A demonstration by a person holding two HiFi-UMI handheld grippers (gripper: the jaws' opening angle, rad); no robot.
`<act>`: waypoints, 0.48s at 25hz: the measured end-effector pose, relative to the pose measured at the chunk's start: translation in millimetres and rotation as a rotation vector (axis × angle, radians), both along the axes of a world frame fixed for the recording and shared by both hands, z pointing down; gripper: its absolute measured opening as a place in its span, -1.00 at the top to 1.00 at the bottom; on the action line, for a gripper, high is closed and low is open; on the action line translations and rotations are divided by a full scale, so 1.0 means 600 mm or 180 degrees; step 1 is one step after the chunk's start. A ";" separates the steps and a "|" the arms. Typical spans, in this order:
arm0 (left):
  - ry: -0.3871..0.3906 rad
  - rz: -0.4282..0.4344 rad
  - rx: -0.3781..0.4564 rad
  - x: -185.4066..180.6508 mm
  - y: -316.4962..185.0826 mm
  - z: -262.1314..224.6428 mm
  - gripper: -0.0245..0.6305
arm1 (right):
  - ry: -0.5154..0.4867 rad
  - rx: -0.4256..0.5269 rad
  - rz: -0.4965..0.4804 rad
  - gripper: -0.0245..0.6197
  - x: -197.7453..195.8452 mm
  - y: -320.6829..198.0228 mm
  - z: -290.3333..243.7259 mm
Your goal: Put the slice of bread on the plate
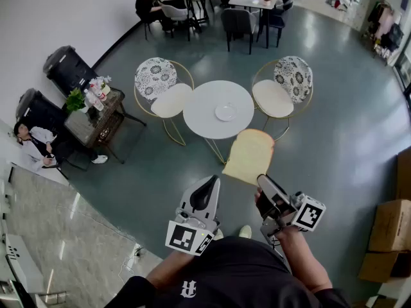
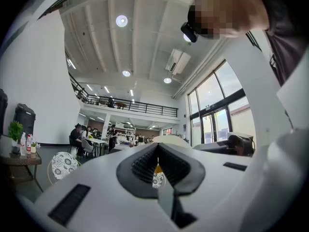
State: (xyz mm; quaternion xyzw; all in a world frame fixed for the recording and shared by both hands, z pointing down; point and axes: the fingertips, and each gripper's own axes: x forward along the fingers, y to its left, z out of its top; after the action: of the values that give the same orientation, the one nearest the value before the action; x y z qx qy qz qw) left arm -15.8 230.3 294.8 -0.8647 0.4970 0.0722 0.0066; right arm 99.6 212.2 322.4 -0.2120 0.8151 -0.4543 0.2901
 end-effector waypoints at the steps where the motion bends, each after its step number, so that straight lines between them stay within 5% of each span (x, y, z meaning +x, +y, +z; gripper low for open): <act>1: 0.0000 0.0003 0.0000 0.004 -0.001 -0.002 0.91 | 0.0004 0.0004 -0.0004 0.64 0.003 -0.002 -0.002; 12: -0.0010 -0.0012 -0.0009 0.041 -0.001 -0.005 0.91 | 0.0021 0.0040 -0.0030 0.64 0.037 -0.003 -0.007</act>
State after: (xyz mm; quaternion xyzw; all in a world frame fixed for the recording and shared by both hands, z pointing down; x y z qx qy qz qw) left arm 8.5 229.5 292.0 -0.8639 0.4988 0.0701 0.0063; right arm 121.6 210.2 318.3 -0.2079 0.8199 -0.4498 0.2867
